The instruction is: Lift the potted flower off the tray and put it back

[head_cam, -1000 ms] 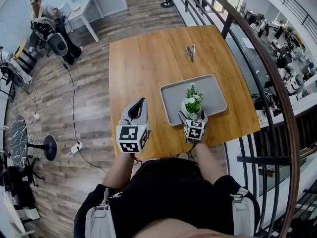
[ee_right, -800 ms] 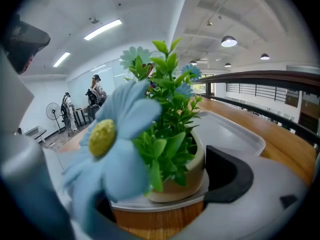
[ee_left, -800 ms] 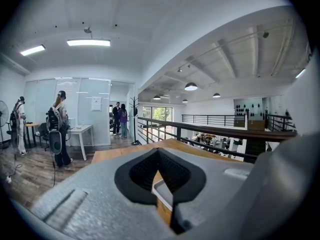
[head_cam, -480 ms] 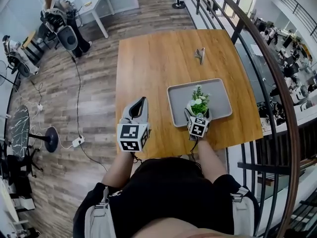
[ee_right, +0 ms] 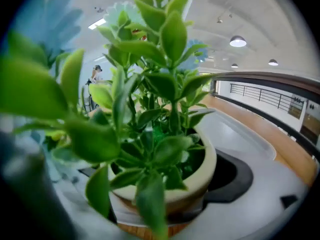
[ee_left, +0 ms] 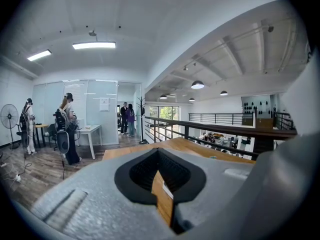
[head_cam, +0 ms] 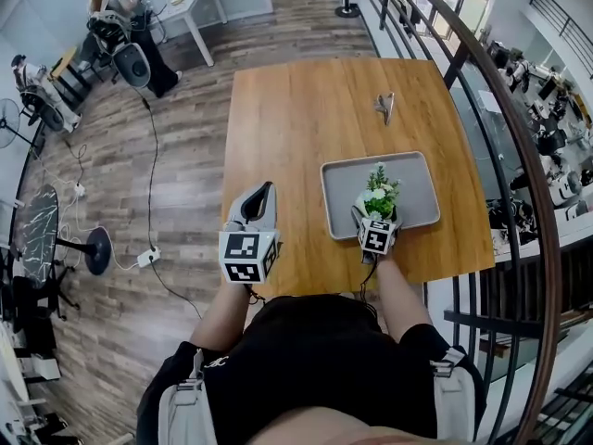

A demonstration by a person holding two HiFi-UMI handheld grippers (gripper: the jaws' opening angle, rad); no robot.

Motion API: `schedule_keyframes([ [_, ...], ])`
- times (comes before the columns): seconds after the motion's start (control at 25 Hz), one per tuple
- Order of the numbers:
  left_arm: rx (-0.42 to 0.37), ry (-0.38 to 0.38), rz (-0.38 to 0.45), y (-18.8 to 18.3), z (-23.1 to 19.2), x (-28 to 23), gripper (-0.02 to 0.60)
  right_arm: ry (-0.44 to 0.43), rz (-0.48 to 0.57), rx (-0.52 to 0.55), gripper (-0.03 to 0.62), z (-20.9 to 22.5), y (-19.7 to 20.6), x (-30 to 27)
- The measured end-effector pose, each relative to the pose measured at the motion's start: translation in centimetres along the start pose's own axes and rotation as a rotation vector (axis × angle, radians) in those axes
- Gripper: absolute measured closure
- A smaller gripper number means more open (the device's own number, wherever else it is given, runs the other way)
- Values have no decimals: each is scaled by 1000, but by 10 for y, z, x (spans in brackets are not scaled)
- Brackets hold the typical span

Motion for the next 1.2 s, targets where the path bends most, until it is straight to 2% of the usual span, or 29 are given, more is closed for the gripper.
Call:
schedule_keyframes([
  [0.32, 12, -7, 0, 1, 0, 0, 569, 0, -55, 46, 56, 0, -1, 0],
  [0.6, 20, 9, 3, 1, 2, 0, 569, -11, -39, 7, 57, 0, -6, 14],
  [0.8, 24, 41, 4, 2, 9, -4, 569, -8, -64, -73, 57, 3, -13, 24],
  [0.92, 26, 65, 5, 2, 16, -7, 569, 2, -46, -45, 57, 4, -24, 34],
  [1.2, 28, 126, 12, 1, 34, -12, 569, 26, 66, -26, 59, 7, -67, 67],
])
Point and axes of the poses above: the fingertips, and each gripper's own axes: x backward along the fingers, z to its right, y out of its underside, the point moved 4 cm from there along x, backward along the fingers, and after that the axes turned 13 degrees about -y, right-handed, at the moved point
